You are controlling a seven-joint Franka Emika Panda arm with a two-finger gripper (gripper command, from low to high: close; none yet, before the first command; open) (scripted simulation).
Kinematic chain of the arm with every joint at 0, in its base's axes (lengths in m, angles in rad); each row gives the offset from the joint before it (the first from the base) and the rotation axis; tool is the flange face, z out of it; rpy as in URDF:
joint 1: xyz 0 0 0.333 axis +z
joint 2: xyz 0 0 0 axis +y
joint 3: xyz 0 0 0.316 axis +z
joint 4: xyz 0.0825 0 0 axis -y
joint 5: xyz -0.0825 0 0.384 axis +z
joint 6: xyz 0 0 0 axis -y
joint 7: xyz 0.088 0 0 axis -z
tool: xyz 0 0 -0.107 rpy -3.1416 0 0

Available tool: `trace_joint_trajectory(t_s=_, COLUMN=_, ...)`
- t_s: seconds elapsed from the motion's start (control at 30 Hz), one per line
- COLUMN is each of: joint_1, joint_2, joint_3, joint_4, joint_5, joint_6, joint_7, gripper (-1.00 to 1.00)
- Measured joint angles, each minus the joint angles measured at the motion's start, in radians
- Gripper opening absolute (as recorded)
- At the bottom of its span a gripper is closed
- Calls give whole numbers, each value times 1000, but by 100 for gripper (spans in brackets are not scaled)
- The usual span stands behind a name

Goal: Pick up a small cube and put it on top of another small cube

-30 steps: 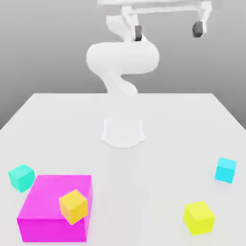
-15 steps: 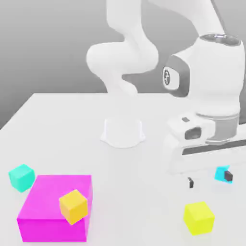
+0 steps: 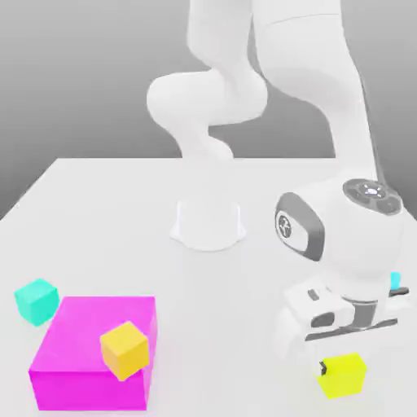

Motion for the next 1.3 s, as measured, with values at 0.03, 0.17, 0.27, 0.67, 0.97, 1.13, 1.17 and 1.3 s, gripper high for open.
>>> trace_joint_trajectory(t_s=0.03, joint_1=-6, joint_2=-30, joint_3=8, joint_4=-6, joint_5=9, joint_6=-24, joint_7=-7, gripper=-100)
trace_joint_trajectory(t_s=0.17, joint_1=-33, joint_2=-150, joint_3=28, joint_4=-20, joint_5=58, joint_6=-107, joint_7=-44, gripper=-100)
trace_joint_trajectory(t_s=0.27, joint_1=-108, joint_2=-216, joint_3=-46, joint_4=-25, joint_5=60, joint_6=-115, joint_7=-57, gripper=-100)
trace_joint_trajectory(t_s=0.67, joint_1=-474, joint_2=-370, joint_3=-282, joint_4=-95, joint_5=21, joint_6=-161, joint_7=-69, gripper=-100)
trace_joint_trajectory(t_s=0.97, joint_1=-714, joint_2=-437, joint_3=-404, joint_4=-155, joint_5=59, joint_6=-193, joint_7=-124, gripper=-100)
trace_joint_trajectory(t_s=1.13, joint_1=-799, joint_2=-443, joint_3=-456, joint_4=-196, joint_5=92, joint_6=-218, joint_7=-158, gripper=-100)
trace_joint_trajectory(t_s=1.17, joint_1=-799, joint_2=-436, joint_3=-458, joint_4=-201, joint_5=98, joint_6=-218, joint_7=-163, gripper=-100)
trace_joint_trajectory(t_s=1.3, joint_1=-781, joint_2=-394, joint_3=-464, joint_4=-199, joint_5=139, joint_6=-184, joint_7=-193, gripper=-100)
